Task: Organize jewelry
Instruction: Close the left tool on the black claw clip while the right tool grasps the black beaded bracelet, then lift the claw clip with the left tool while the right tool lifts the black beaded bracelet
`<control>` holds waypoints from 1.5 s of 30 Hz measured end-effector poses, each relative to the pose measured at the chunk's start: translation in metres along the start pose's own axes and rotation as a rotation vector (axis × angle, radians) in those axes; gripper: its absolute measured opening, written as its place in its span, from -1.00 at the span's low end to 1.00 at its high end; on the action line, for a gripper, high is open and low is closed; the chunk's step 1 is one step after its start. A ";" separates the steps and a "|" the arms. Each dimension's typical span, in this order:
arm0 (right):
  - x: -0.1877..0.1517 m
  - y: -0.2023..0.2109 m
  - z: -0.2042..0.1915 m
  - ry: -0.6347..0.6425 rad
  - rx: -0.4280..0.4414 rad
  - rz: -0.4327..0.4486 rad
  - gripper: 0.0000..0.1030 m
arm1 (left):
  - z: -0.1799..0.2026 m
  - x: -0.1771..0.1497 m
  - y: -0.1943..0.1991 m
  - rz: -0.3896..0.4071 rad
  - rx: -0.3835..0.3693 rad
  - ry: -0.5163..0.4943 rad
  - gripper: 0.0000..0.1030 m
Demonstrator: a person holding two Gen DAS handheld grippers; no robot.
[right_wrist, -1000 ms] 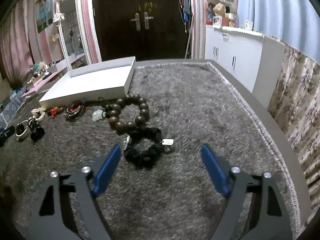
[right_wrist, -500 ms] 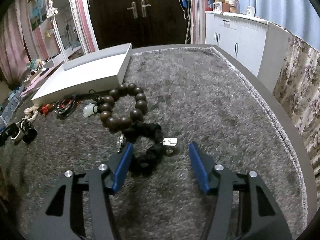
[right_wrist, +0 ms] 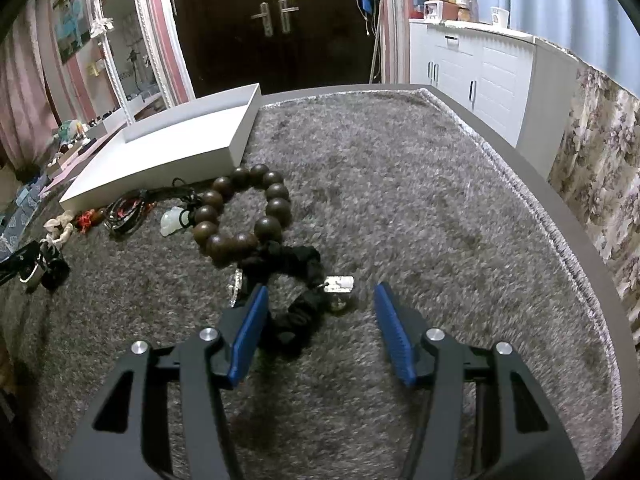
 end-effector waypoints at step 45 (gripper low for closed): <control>-0.005 0.013 -0.011 0.012 0.097 0.001 -0.85 | 0.008 -0.002 -0.007 -0.021 -0.127 -0.003 -0.32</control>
Point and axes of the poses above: each gripper's, at about its wrist camera, not at the fingertips, and y roughly against the way its jaws point, z to its right, x to its top, the point moved 3 cm from there along -y, roughly the way its jaws point, and after that the axes turned 4 degrees about z, right-handed, at the moved point
